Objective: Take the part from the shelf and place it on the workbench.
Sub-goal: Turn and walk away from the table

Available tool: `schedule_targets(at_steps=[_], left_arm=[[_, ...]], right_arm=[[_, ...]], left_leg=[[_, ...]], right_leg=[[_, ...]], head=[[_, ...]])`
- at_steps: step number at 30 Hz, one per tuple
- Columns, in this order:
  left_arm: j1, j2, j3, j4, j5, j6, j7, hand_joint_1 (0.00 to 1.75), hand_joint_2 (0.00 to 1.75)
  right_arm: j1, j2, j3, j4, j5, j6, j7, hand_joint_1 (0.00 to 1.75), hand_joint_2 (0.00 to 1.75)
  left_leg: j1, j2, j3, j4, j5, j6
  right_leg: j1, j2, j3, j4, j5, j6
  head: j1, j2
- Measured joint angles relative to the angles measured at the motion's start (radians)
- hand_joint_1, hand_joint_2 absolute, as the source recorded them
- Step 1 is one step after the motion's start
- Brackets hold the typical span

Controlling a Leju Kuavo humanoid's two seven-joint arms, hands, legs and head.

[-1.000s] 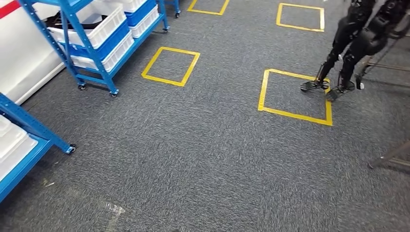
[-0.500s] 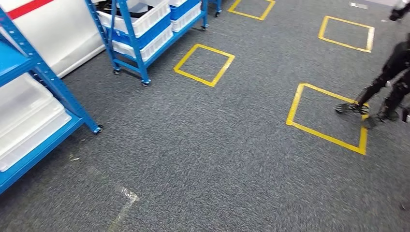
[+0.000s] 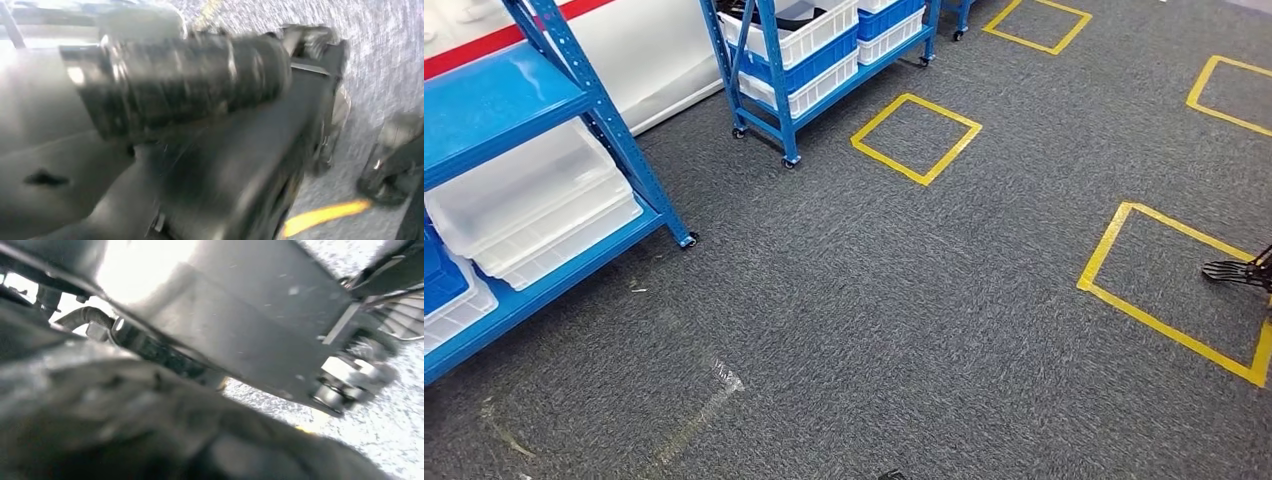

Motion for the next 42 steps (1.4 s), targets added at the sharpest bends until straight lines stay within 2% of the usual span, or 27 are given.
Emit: schedule_targets(at_steps=[1,3,5,7,9,11,12,13,15,16,18,19,21,22,23,25,27,28,29,30,32,34,35,36,38,40,42], left_arm=[[-0.01,-0.004,-0.013,0.0,-0.032,-0.028,0.013,0.0,1.75],[-0.037,-0.021,-0.036,-0.001,-0.1,-0.077,0.046,0.0,1.75],[-0.066,-0.046,-0.047,-0.003,-0.157,-0.116,0.075,0.0,1.75],[-0.092,-0.067,-0.05,-0.005,-0.198,-0.144,0.088,0.0,1.75],[-0.116,-0.083,-0.05,-0.006,-0.233,-0.163,0.081,0.0,0.87],[-0.139,-0.1,-0.051,-0.006,-0.253,-0.176,0.069,0.0,0.0],[-0.148,-0.11,-0.051,-0.006,-0.259,-0.181,0.064,0.0,0.0],[-0.156,-0.119,-0.051,-0.006,-0.265,-0.185,0.059,0.0,0.0],[-0.166,-0.133,-0.051,-0.006,-0.274,-0.192,0.049,0.0,0.0],[-0.169,-0.138,-0.051,-0.006,-0.277,-0.196,0.044,0.0,0.0],[-0.176,-0.148,-0.051,-0.006,-0.282,-0.202,0.032,0.0,0.0],[-0.18,-0.153,-0.051,-0.006,-0.284,-0.205,0.025,0.0,0.0],[-0.185,-0.164,-0.052,-0.006,-0.288,-0.213,0.01,0.0,0.0],[-0.187,-0.167,-0.052,-0.006,-0.292,-0.219,0.004,0.0,0.0],[-0.189,-0.17,-0.052,-0.006,-0.298,-0.225,-0.003,0.0,0.0],[-0.195,-0.178,-0.052,-0.006,-0.315,-0.24,-0.011,0.0,0.0],[-0.199,-0.186,-0.052,-0.006,-0.338,-0.258,-0.019,0.0,0.0],[-0.199,-0.188,-0.052,-0.006,-0.353,-0.267,-0.024,0.0,0.0],[-0.2,-0.189,-0.052,-0.006,-0.368,-0.275,-0.03,0.0,0.0],[-0.2,-0.19,-0.052,-0.006,-0.382,-0.28,-0.037,0.0,0.0],[-0.201,-0.194,-0.052,-0.006,-0.402,-0.283,-0.048,0.0,0.0],[-0.201,-0.197,-0.052,-0.006,-0.412,-0.28,-0.054,0.0,0.0],[-0.201,-0.198,-0.052,-0.006,-0.417,-0.278,-0.055,0.0,0.0],[-0.199,-0.199,-0.052,-0.006,-0.42,-0.275,-0.057,0.0,0.0],[-0.195,-0.2,-0.052,-0.006,-0.423,-0.267,-0.061,0.0,0.0],[-0.19,-0.201,-0.052,-0.005,-0.401,-0.242,-0.051,0.0,0.0],[-0.179,-0.194,-0.05,-0.003,-0.347,-0.173,-0.022,0.0,0.0]], right_arm=[[-0.007,0.004,-0.008,-0.001,-0.015,-0.008,0.0,0.0,0.0],[-0.024,0.011,-0.025,-0.002,-0.042,-0.021,-0.004,0.0,0.0],[-0.047,0.021,-0.036,-0.004,-0.057,-0.028,-0.006,0.0,0.0],[-0.081,0.038,-0.042,-0.007,-0.062,-0.036,0.004,0.0,0.0],[-0.116,0.057,-0.05,-0.01,-0.07,-0.051,0.023,0.0,0.0],[-0.138,0.073,-0.06,-0.011,-0.082,-0.067,0.042,0.0,0.0],[-0.144,0.079,-0.064,-0.011,-0.086,-0.073,0.048,0.0,0.0],[-0.149,0.084,-0.066,-0.011,-0.09,-0.078,0.053,0.0,0.0],[-0.162,0.092,-0.072,-0.01,-0.097,-0.086,0.058,0.0,0.0],[-0.171,0.096,-0.076,-0.01,-0.1,-0.089,0.06,0.0,0.0],[-0.189,0.105,-0.085,-0.01,-0.107,-0.096,0.061,0.0,0.0],[-0.196,0.109,-0.09,-0.01,-0.111,-0.098,0.062,0.0,0.0],[-0.21,0.117,-0.098,-0.009,-0.123,-0.108,0.067,0.0,0.0],[-0.22,0.12,-0.103,-0.009,-0.132,-0.114,0.074,0.0,0.0],[-0.233,0.122,-0.107,-0.008,-0.141,-0.122,0.084,0.0,0.0],[-0.262,0.128,-0.116,-0.005,-0.158,-0.134,0.107,0.0,0.0],[-0.284,0.129,-0.123,-0.002,-0.166,-0.133,0.134,0.0,0.0],[-0.294,0.127,-0.125,0.0,-0.165,-0.123,0.149,0.0,0.0],[-0.304,0.123,-0.126,0.001,-0.161,-0.106,0.163,0.0,0.0],[-0.317,0.117,-0.127,0.003,-0.155,-0.082,0.176,0.0,0.0],[-0.346,0.093,-0.127,0.006,-0.146,-0.021,0.189,0.0,0.0],[-0.366,0.053,-0.127,0.008,-0.142,0.039,0.19,0.0,0.0],[-0.371,0.033,-0.127,0.009,-0.141,0.061,0.187,0.0,0.0],[-0.372,0.013,-0.127,0.01,-0.142,0.079,0.182,0.0,0.0],[-0.373,-0.031,-0.127,0.012,-0.144,0.113,0.168,0.0,0.0],[-0.37,-0.089,-0.127,0.015,-0.147,0.161,0.149,0.0,0.0],[-0.351,-0.165,-0.127,0.018,-0.136,0.247,0.11,0.0,0.0]], left_leg=[[-0.003,0.024,0.034,-0.064,0.023,0.004],[-0.007,0.051,0.065,-0.131,0.04,0.016],[-0.009,0.033,0.061,-0.137,0.042,0.03],[-0.005,0.013,0.062,-0.145,0.049,0.042],[0.0,-0.005,0.063,-0.151,0.055,0.051],[0.0,-0.03,0.06,-0.15,0.057,0.056],[0.0,-0.047,0.059,-0.149,0.058,0.056],[0.001,-0.065,0.059,-0.147,0.058,0.056],[0.003,-0.099,0.059,-0.139,0.056,0.052],[0.004,-0.113,0.057,-0.134,0.054,0.048],[0.006,-0.135,0.044,-0.125,0.054,0.036],[0.008,-0.147,0.037,-0.125,0.057,0.029],[0.013,-0.163,0.024,-0.126,0.063,0.016],[0.011,-0.146,0.016,-0.117,0.058,0.01],[0.01,-0.116,0.0,-0.09,0.045,0.006],[0.006,-0.044,-0.056,0.018,-0.004,-0.001],[0.008,-0.02,-0.117,0.13,-0.039,-0.005],[0.009,-0.017,-0.127,0.145,-0.033,-0.005],[0.009,-0.013,-0.116,0.12,-0.009,-0.003],[0.008,-0.004,-0.086,0.06,0.027,0.001],[0.0,0.035,-0.019,-0.07,0.074,0.015],[-0.01,0.051,0.009,-0.123,0.082,0.027],[-0.013,0.039,0.01,-0.126,0.083,0.032],[-0.011,0.028,0.012,-0.13,0.084,0.037],[-0.007,0.006,0.02,-0.142,0.087,0.048],[-0.003,-0.014,0.025,-0.148,0.089,0.057],[-0.002,-0.044,0.025,-0.148,0.089,0.062]], right_leg=[[0.003,-0.009,0.002,0.002,-0.003,0.004],[0.01,-0.027,0.004,0.004,-0.007,0.012],[0.013,-0.044,0.006,0.003,-0.008,0.021],[0.01,-0.01,-0.003,0.023,-0.025,0.033],[0.007,0.052,-0.045,0.116,-0.077,0.041],[0.006,0.075,-0.11,0.248,-0.129,0.043],[0.005,0.077,-0.132,0.287,-0.134,0.043],[0.004,0.078,-0.139,0.29,-0.118,0.043],[-0.003,0.098,-0.102,0.185,-0.038,0.044],[-0.008,0.128,-0.077,0.12,-0.007,0.045],[-0.015,0.182,-0.046,0.036,0.016,0.046],[-0.015,0.192,-0.043,0.028,0.011,0.044],[-0.013,0.17,-0.041,0.02,0.015,0.035],[-0.013,0.156,-0.039,0.017,0.017,0.029],[-0.013,0.141,-0.036,0.013,0.018,0.023],[-0.009,0.108,-0.032,0.011,0.016,0.013],[-0.004,0.071,-0.028,0.011,0.012,0.008],[-0.003,0.053,-0.026,0.011,0.009,0.008],[-0.002,0.038,-0.023,0.012,0.006,0.008],[-0.002,0.025,-0.019,0.012,0.003,0.01],[0.001,0.005,-0.013,0.012,-0.003,0.017],[0.005,-0.014,-0.008,0.009,-0.008,0.026],[0.006,-0.025,-0.004,0.007,-0.01,0.032],[0.005,-0.029,0.0,0.004,-0.013,0.038],[0.001,0.003,-0.006,0.026,-0.034,0.049],[-0.001,0.056,-0.057,0.125,-0.083,0.055],[-0.002,0.076,-0.129,0.249,-0.121,0.06]], head=[[-0.001,0.0],[0.001,0.0],[0.003,0.0],[0.005,0.0],[0.01,0.0],[0.013,0.0],[0.013,0.0],[0.014,0.0],[0.014,0.0],[0.014,0.0],[0.014,0.0],[0.014,0.0],[0.013,0.0],[0.011,0.0],[0.007,0.0],[0.0,0.0],[-0.002,0.0],[-0.002,0.0],[-0.002,0.0],[-0.002,0.0],[-0.002,0.0],[-0.001,0.0],[0.0,0.0],[0.0,0.0],[0.002,0.0],[0.005,0.0],[0.006,0.0]])
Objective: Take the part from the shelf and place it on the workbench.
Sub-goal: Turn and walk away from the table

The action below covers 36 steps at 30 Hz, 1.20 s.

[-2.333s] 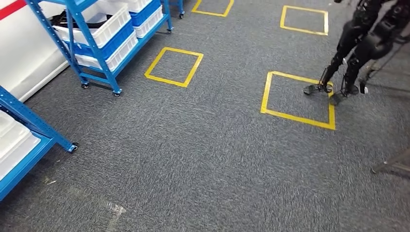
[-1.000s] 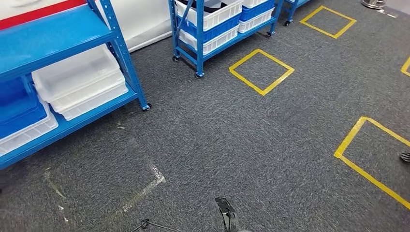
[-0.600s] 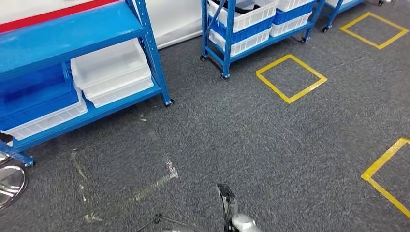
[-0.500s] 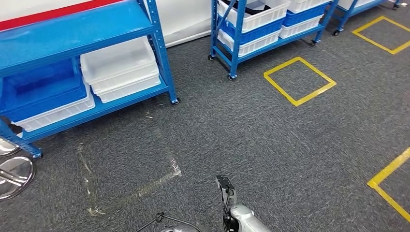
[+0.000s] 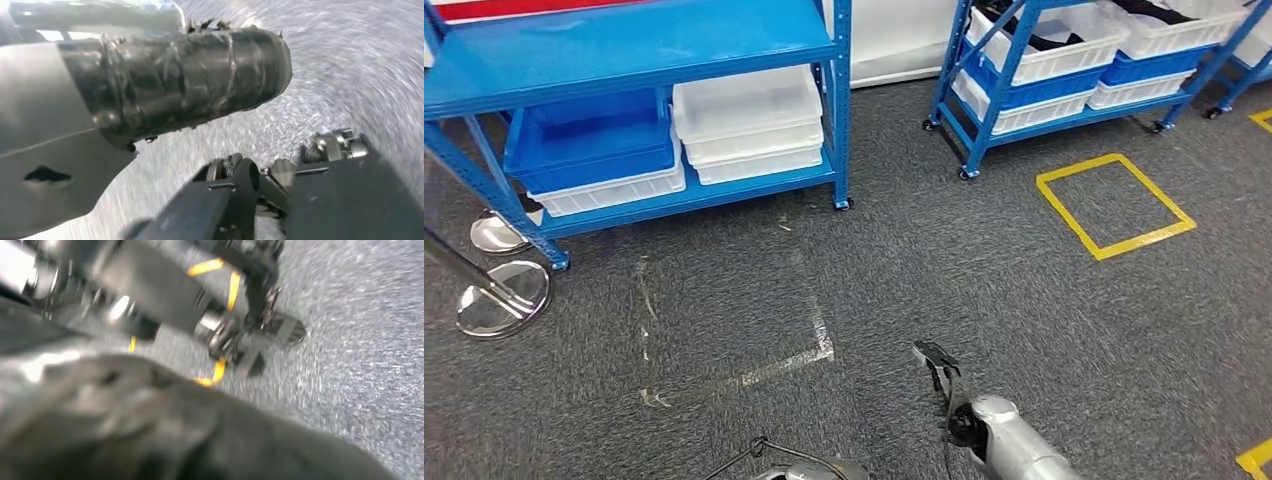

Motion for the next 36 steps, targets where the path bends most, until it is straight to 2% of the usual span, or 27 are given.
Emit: schedule_targets(at_steps=[1,2,3,4,5,7,9,10,12,13,14,15,16,17,18,19,20,22,23,25,27,29,31,32,33,34,36], left_arm=[[0.008,0.008,0.002,0.003,0.04,0.059,0.02,0.0,0.0],[0.019,0.017,0.008,0.006,0.094,0.139,0.044,0.0,0.0],[0.032,0.026,0.019,0.01,0.154,0.232,0.075,0.0,0.0],[0.044,0.034,0.035,0.014,0.207,0.328,0.107,0.0,0.0],[0.057,0.042,0.055,0.019,0.239,0.422,0.136,0.0,0.0],[0.088,0.067,0.098,0.026,0.221,0.554,0.156,0.0,0.0],[0.14,0.114,0.165,0.031,0.191,0.587,0.12,0.0,0.0],[0.17,0.143,0.211,0.033,0.197,0.568,0.092,0.0,0.0],[0.226,0.195,0.297,0.036,0.232,0.518,0.049,0.0,0.0],[0.244,0.214,0.329,0.038,0.247,0.503,0.035,0.0,0.0],[0.257,0.233,0.358,0.04,0.259,0.496,0.022,0.0,0.0],[0.266,0.249,0.387,0.041,0.267,0.493,0.006,0.0,0.0],[0.275,0.263,0.416,0.041,0.275,0.494,-0.009,0.0,0.0],[0.285,0.274,0.448,0.041,0.284,0.5,-0.021,0.0,0.0],[0.298,0.282,0.48,0.041,0.294,0.509,-0.027,0.0,0.0],[0.311,0.288,0.511,0.041,0.31,0.523,-0.027,0.0,0.0],[0.321,0.292,0.542,0.041,0.333,0.54,-0.021,0.0,0.44],[0.331,0.294,0.596,0.041,0.387,0.582,0.001,0.0,1.31],[0.331,0.293,0.622,0.041,0.413,0.602,0.013,0.0,1.75],[0.333,0.286,0.674,0.041,0.454,0.638,0.031,0.0,1.75],[0.333,0.276,0.722,0.041,0.493,0.678,0.035,0.0,1.75],[0.329,0.264,0.76,0.041,0.524,0.709,0.028,0.0,1.75],[0.326,0.254,0.794,0.041,0.538,0.72,0.016,0.0,1.75],[0.326,0.251,0.812,0.041,0.537,0.722,0.007,0.0,1.75],[0.326,0.249,0.831,0.042,0.53,0.723,-0.004,0.0,1.75],[0.325,0.248,0.853,0.044,0.508,0.724,-0.014,0.0,1.75],[0.322,0.246,0.911,0.048,0.401,0.724,-0.007,0.0,1.75]], right_arm=[[0.017,-0.044,0.003,-0.003,0.021,0.062,-0.03,0.0,0.0],[0.039,-0.093,0.01,-0.018,0.048,0.124,-0.049,0.0,0.0],[0.064,-0.148,0.022,-0.049,0.066,0.167,-0.043,0.0,0.0],[0.085,-0.209,0.041,-0.102,0.059,0.175,0.002,0.0,0.0],[0.098,-0.28,0.071,-0.175,0.017,0.137,0.067,0.0,0.0],[0.067,-0.419,0.162,-0.366,-0.121,-0.069,0.167,0.0,0.0],[-0.026,-0.541,0.279,-0.574,-0.235,-0.302,0.178,0.0,0.0],[-0.074,-0.594,0.334,-0.67,-0.275,-0.366,0.178,0.0,0.0],[-0.143,-0.688,0.421,-0.831,-0.335,-0.384,0.178,0.0,0.0],[-0.165,-0.728,0.459,-0.896,-0.354,-0.365,0.178,0.0,0.0],[-0.182,-0.767,0.498,-0.956,-0.368,-0.343,0.178,0.0,0.0],[-0.2,-0.804,0.537,-1.012,-0.378,-0.32,0.178,0.0,0.0],[-0.22,-0.841,0.573,-1.065,-0.383,-0.296,0.178,0.0,0.0],[-0.24,-0.877,0.607,-1.121,-0.382,-0.267,0.178,0.0,0.0],[-0.259,-0.91,0.635,-1.177,-0.371,-0.237,0.178,0.0,0.0],[-0.276,-0.939,0.661,-1.234,-0.352,-0.204,0.178,0.0,0.0],[-0.286,-0.962,0.691,-1.297,-0.319,-0.166,0.178,0.0,0.0],[-0.284,-0.978,0.745,-1.415,-0.23,-0.1,0.178,0.0,0.0],[-0.274,-0.971,0.767,-1.472,-0.178,-0.077,0.178,0.0,0.0],[-0.247,-0.939,0.797,-1.558,-0.083,-0.067,0.178,0.0,0.0],[-0.209,-0.879,0.825,-1.602,-0.001,-0.086,0.178,0.0,0.0],[-0.163,-0.804,0.855,-1.604,0.062,-0.109,0.178,0.0,0.0],[-0.125,-0.735,0.879,-1.597,0.096,-0.118,0.178,0.0,0.0],[-0.113,-0.699,0.886,-1.592,0.107,-0.116,0.178,0.0,0.0],[-0.104,-0.663,0.89,-1.585,0.115,-0.112,0.178,0.0,0.0],[-0.098,-0.622,0.893,-1.573,0.121,-0.104,0.178,0.0,0.0],[-0.086,-0.535,0.896,-1.541,0.109,-0.077,0.178,0.0,0.0]], left_leg=[[0.001,-0.019,0.0,0.001,0.0,0.001],[0.003,-0.04,0.001,0.003,-0.001,0.001],[0.005,-0.06,0.001,0.008,-0.003,0.0],[0.008,-0.079,-0.001,0.013,-0.006,-0.002],[0.006,-0.095,-0.01,0.022,-0.009,-0.005],[0.0,-0.116,-0.034,0.034,-0.01,-0.014],[-0.005,-0.125,-0.044,0.034,-0.007,-0.025],[-0.006,-0.112,-0.041,0.038,-0.011,-0.032],[-0.006,-0.053,-0.055,0.089,-0.046,-0.044],[-0.006,-0.016,-0.079,0.144,-0.078,-0.048],[-0.004,0.007,-0.112,0.212,-0.114,-0.051],[-0.002,0.018,-0.142,0.272,-0.14,-0.052],[-0.002,0.023,-0.16,0.307,-0.15,-0.052],[-0.001,0.026,-0.156,0.304,-0.141,-0.051],[-0.001,0.03,-0.131,0.263,-0.116,-0.05],[-0.001,0.044,-0.087,0.193,-0.085,-0.047],[-0.004,0.064,-0.044,0.125,-0.062,-0.043],[-0.009,0.09,0.008,0.04,-0.041,-0.033],[-0.012,0.09,0.011,0.032,-0.043,-0.027],[-0.009,0.075,0.017,0.018,-0.039,-0.017],[0.0,0.057,0.034,-0.002,-0.03,-0.004],[0.004,0.034,0.04,-0.01,-0.024,0.003],[0.002,0.006,0.038,-0.009,-0.023,0.004],[0.002,-0.009,0.038,-0.008,-0.023,0.003],[0.002,-0.024,0.038,-0.005,-0.024,0.002],[0.003,-0.038,0.038,-0.001,-0.026,-0.001],[0.005,-0.064,0.032,0.008,-0.03,-0.013]], right_leg=[[-0.001,0.003,-0.021,0.025,0.005,0.002],[-0.003,0.005,-0.023,0.009,0.03,0.004],[-0.006,0.012,-0.006,-0.045,0.07,0.006],[-0.012,0.031,0.017,-0.113,0.107,0.01],[-0.016,0.054,0.04,-0.172,0.135,0.014],[-0.024,0.084,0.052,-0.215,0.152,0.013],[-0.027,0.072,0.045,-0.211,0.153,0.0],[-0.027,0.065,0.049,-0.215,0.154,-0.008],[-0.023,0.039,0.067,-0.227,0.153,-0.025],[-0.016,0.021,0.075,-0.23,0.151,-0.031],[-0.011,0.002,0.08,-0.231,0.148,-0.036],[-0.006,-0.019,0.082,-0.23,0.145,-0.039],[-0.003,-0.037,0.083,-0.229,0.142,-0.041],[-0.002,-0.054,0.084,-0.228,0.139,-0.042],[-0.002,-0.066,0.086,-0.228,0.136,-0.041],[-0.001,-0.077,0.09,-0.228,0.133,-0.041],[0.002,-0.086,0.095,-0.227,0.129,-0.039],[0.007,-0.101,0.105,-0.23,0.123,-0.033],[0.01,-0.106,0.108,-0.233,0.123,-0.029],[0.009,-0.106,0.117,-0.239,0.121,-0.02],[0.005,-0.063,0.106,-0.205,0.093,-0.012],[-0.001,-0.013,0.054,-0.096,0.037,-0.007],[-0.004,-0.001,-0.005,0.012,0.006,-0.003],[-0.006,0.0,-0.016,0.022,0.017,-0.002],[-0.007,0.003,-0.007,-0.009,0.047,-0.002],[-0.01,0.013,0.019,-0.076,0.089,-0.003],[-0.016,0.053,0.072,-0.198,0.136,-0.005]], head=[[0.0,0.0],[0.0,0.0],[0.0,0.0],[0.002,0.0],[0.006,0.0],[0.011,0.0],[0.011,0.0],[0.009,0.0],[0.003,0.0],[0.0,0.0],[-0.003,0.0],[-0.002,0.0],[-0.003,0.0],[-0.003,0.0],[-0.003,0.0],[-0.003,0.0],[-0.003,0.0],[-0.001,0.0],[0.0,0.0],[0.0,0.0],[0.005,0.0],[0.012,0.0],[0.014,0.0],[0.014,0.0],[0.014,0.0],[0.014,0.0],[0.015,0.0]])
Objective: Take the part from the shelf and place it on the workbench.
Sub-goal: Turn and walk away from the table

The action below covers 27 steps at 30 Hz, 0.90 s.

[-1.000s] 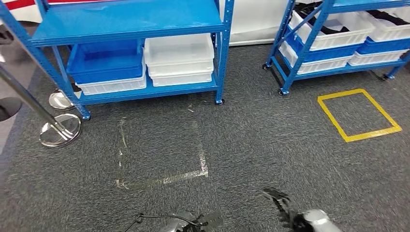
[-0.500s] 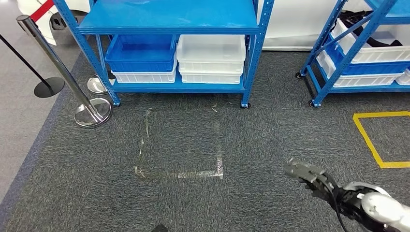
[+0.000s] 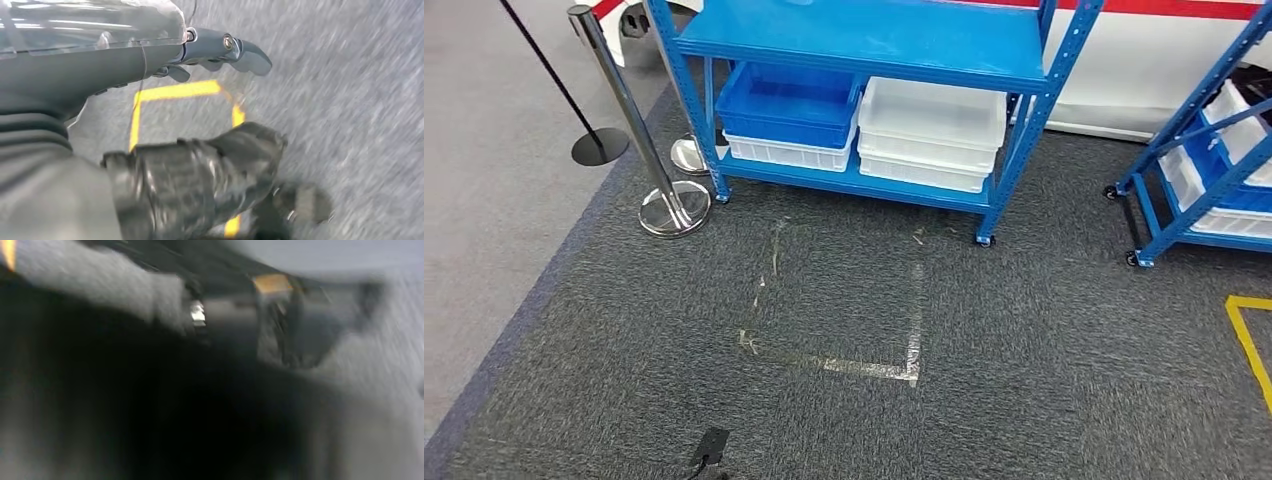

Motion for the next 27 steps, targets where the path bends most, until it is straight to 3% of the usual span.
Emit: schedule_targets(at_steps=[2,4,6,8,10,13,15,18,19,20,21,23,25,26,27], left_arm=[[0.002,-0.007,0.08,0.002,-0.202,0.001,0.064,0.0,1.75],[0.013,-0.025,0.183,0.0,-0.458,0.001,0.16,0.0,1.75],[0.019,-0.046,0.284,-0.002,-0.638,-0.001,0.23,0.0,1.75],[0.013,-0.065,0.365,-0.003,-0.696,-0.012,0.258,0.0,1.75],[0.009,-0.074,0.406,-0.003,-0.705,-0.021,0.265,0.0,1.75],[0.009,-0.076,0.412,-0.003,-0.705,-0.022,0.266,0.0,1.75],[0.009,-0.085,0.452,-0.003,-0.705,-0.024,0.26,0.0,1.75],[0.01,-0.095,0.563,-0.002,-0.734,-0.046,0.205,0.0,1.75],[0.011,-0.094,0.586,-0.002,-0.749,-0.058,0.191,0.0,1.75],[0.013,-0.091,0.598,-0.002,-0.762,-0.069,0.19,0.0,1.75],[0.015,-0.088,0.606,-0.002,-0.775,-0.078,0.19,0.0,1.75],[0.016,-0.082,0.615,-0.002,-0.806,-0.107,0.187,0.0,1.75],[0.016,-0.076,0.617,-0.002,-0.84,-0.142,0.18,0.0,1.75],[0.016,-0.073,0.617,-0.002,-0.852,-0.156,0.177,0.0,1.75],[0.018,-0.07,0.617,-0.002,-0.86,-0.167,0.175,0.0,1.75]], right_arm=[[0.002,0.081,0.001,0.027,-0.038,0.039,0.0,0.0,0.0],[-0.018,0.15,0.001,0.054,-0.082,0.091,0.0,0.0,0.0],[-0.049,0.216,0.001,0.093,-0.129,0.145,0.0,0.0,0.0],[-0.08,0.29,0.001,0.142,-0.191,0.186,0.0,0.0,0.0],[-0.098,0.337,0.001,0.175,-0.232,0.204,0.0,0.0,0.0],[-0.102,0.348,0.001,0.182,-0.24,0.206,0.0,0.0,0.0],[-0.123,0.407,0.001,0.226,-0.278,0.233,0.0,0.0,0.0],[-0.186,0.62,0.001,0.442,-0.309,0.429,0.0,0.0,0.0],[-0.197,0.674,0.001,0.509,-0.294,0.49,0.0,0.0,0.0],[-0.198,0.7,0.001,0.546,-0.279,0.517,0.0,0.0,0.0],[-0.197,0.722,0.001,0.581,-0.269,0.53,0.0,0.0,0.0],[-0.183,0.761,0.001,0.648,-0.276,0.478,0.0,0.0,0.0],[-0.157,0.787,0.001,0.699,-0.315,0.337,0.0,0.0,0.0],[-0.148,0.797,0.001,0.717,-0.333,0.276,0.0,0.0,0.0],[-0.145,0.806,0.002,0.734,-0.345,0.24,0.0,0.0,0.0]], left_leg=[[0.002,-0.018,-0.011,0.004,0.002,-0.015],[0.004,-0.023,-0.017,0.003,0.005,-0.029],[0.002,0.015,-0.035,0.035,-0.015,-0.04],[0.001,0.066,-0.086,0.135,-0.065,-0.048],[0.003,0.079,-0.129,0.216,-0.101,-0.052],[0.003,0.08,-0.139,0.236,-0.108,-0.053],[0.004,0.082,-0.155,0.257,-0.1,-0.055],[-0.004,0.132,-0.062,0.063,-0.002,-0.04],[-0.008,0.142,-0.033,0.005,0.018,-0.031],[-0.006,0.131,-0.032,0.003,0.018,-0.025],[-0.004,0.123,-0.029,0.0,0.019,-0.02],[0.002,0.108,-0.021,-0.007,0.02,-0.008],[0.003,0.092,-0.019,-0.007,0.019,0.0],[0.002,0.083,-0.019,-0.006,0.018,0.003],[0.001,0.076,-0.019,-0.005,0.017,0.003]], right_leg=[[0.002,0.022,0.015,-0.035,0.001,-0.005],[0.003,0.006,0.015,-0.039,0.008,-0.017],[0.002,-0.013,0.019,-0.046,0.012,-0.032],[0.005,-0.036,0.021,-0.049,0.012,-0.042],[0.009,-0.051,0.021,-0.049,0.01,-0.045],[0.01,-0.054,0.022,-0.049,0.01,-0.046],[0.012,-0.075,0.023,-0.049,0.008,-0.048],[0.026,-0.142,0.036,-0.048,-0.009,-0.039],[0.03,-0.158,0.042,-0.049,-0.013,-0.034],[0.03,-0.162,0.045,-0.05,-0.016,-0.03],[0.029,-0.153,0.047,-0.046,-0.022,-0.026],[0.024,-0.104,0.024,0.011,-0.058,-0.019],[0.021,-0.06,-0.043,0.141,-0.115,-0.018],[0.022,-0.053,-0.079,0.202,-0.134,-0.018],[0.022,-0.051,-0.102,0.235,-0.134,-0.019]], head=[[0.0,0.0],[-0.001,0.0],[-0.004,0.0],[-0.01,0.0],[-0.012,0.0],[-0.012,0.0],[-0.012,0.0],[-0.01,0.0],[-0.009,0.0],[-0.008,0.0],[-0.008,0.0],[-0.005,0.0],[0.0,0.0],[0.001,0.0],[0.001,0.0]])
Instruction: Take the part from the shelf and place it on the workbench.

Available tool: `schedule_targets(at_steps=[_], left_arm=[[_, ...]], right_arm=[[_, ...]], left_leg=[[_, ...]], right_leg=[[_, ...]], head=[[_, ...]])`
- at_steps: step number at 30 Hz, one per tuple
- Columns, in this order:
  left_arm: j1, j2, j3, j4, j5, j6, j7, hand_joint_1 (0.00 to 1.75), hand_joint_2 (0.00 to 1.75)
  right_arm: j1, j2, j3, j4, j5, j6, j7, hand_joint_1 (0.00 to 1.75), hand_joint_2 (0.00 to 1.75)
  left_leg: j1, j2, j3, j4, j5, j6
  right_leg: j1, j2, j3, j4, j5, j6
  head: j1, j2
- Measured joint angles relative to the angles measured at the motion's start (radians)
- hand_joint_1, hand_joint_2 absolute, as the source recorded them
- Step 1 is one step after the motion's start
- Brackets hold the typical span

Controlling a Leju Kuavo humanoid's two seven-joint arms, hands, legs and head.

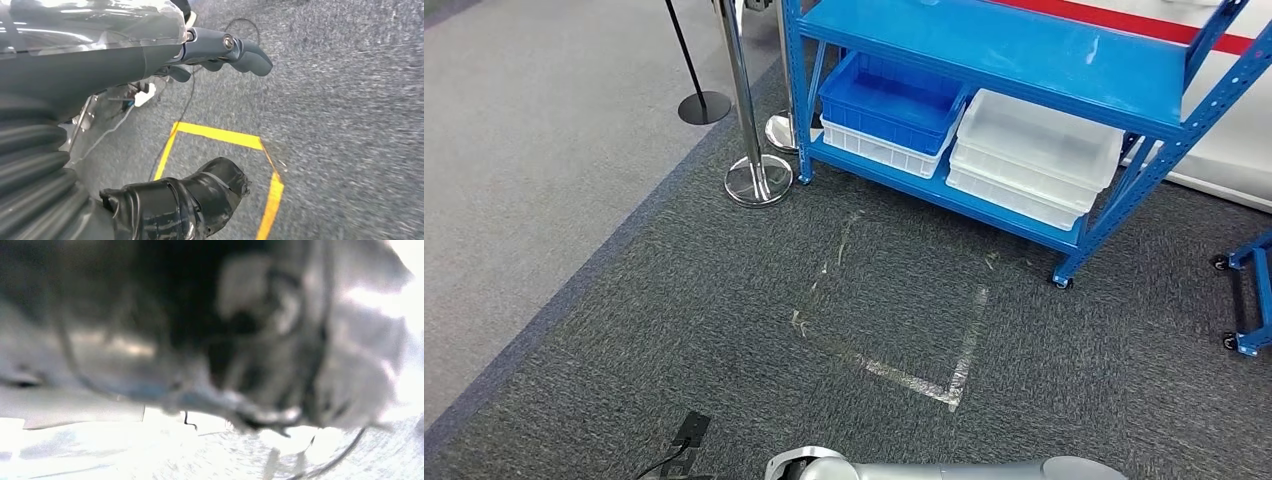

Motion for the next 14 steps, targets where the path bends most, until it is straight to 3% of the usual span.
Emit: schedule_targets(at_steps=[1,2,4,6,10,11,14], left_arm=[[0.001,0.004,0.0,0.0,-0.006,-0.008,-0.002,0.0,1.75],[0.002,0.007,0.0,0.0,-0.011,-0.013,-0.006,0.0,1.75],[0.003,0.012,0.0,0.0,-0.017,-0.019,-0.015,0.0,1.75],[0.004,0.015,0.0,0.0,-0.025,-0.027,-0.029,0.0,1.75],[0.007,0.023,0.0,0.0,-0.046,-0.042,-0.056,0.0,1.75],[0.007,0.025,0.0,0.0,-0.051,-0.046,-0.06,0.0,1.75],[0.006,0.027,0.0,0.0,-0.062,-0.055,-0.066,0.0,1.75]], right_arm=[[0.001,0.009,0.0,0.016,-0.007,-0.016,0.0,0.0,0.44],[0.0,0.019,0.0,0.03,-0.012,-0.021,0.0,0.0,0.87],[-0.002,0.037,0.0,0.052,-0.02,-0.026,0.0,0.0,1.75],[-0.009,0.052,0.0,0.068,-0.028,-0.036,0.0,0.0,1.75],[-0.036,0.077,0.0,0.091,-0.044,-0.058,0.0,0.0,1.75],[-0.044,0.083,0.0,0.095,-0.047,-0.063,0.0,0.0,1.75],[-0.058,0.094,0.0,0.101,-0.055,-0.074,0.0,0.0,1.75]], left_leg=[[0.0,-0.006,0.001,0.001,-0.001,0.0],[-0.001,-0.011,0.002,0.002,-0.003,-0.001],[-0.002,-0.02,0.004,0.005,-0.006,-0.004],[-0.002,-0.025,0.003,0.007,-0.009,-0.013],[0.002,-0.02,0.0,0.013,-0.019,-0.036],[0.003,-0.012,-0.011,0.038,-0.037,-0.041],[0.009,0.006,-0.079,0.186,-0.116,-0.054]], right_leg=[[0.0,0.001,-0.006,-0.006,0.019,-0.002],[0.001,0.002,0.009,-0.051,0.055,-0.006],[0.004,0.009,0.065,-0.19,0.129,-0.017],[0.008,0.015,0.098,-0.271,0.155,-0.023],[0.004,0.012,0.115,-0.297,0.164,-0.035],[0.001,0.009,0.121,-0.305,0.168,-0.039],[-0.001,0.001,0.126,-0.311,0.17,-0.043]], head=[[0.0,0.0],[0.0,0.0],[0.0,0.0],[-0.001,0.0],[-0.001,0.0],[-0.003,0.0],[-0.009,0.0]])
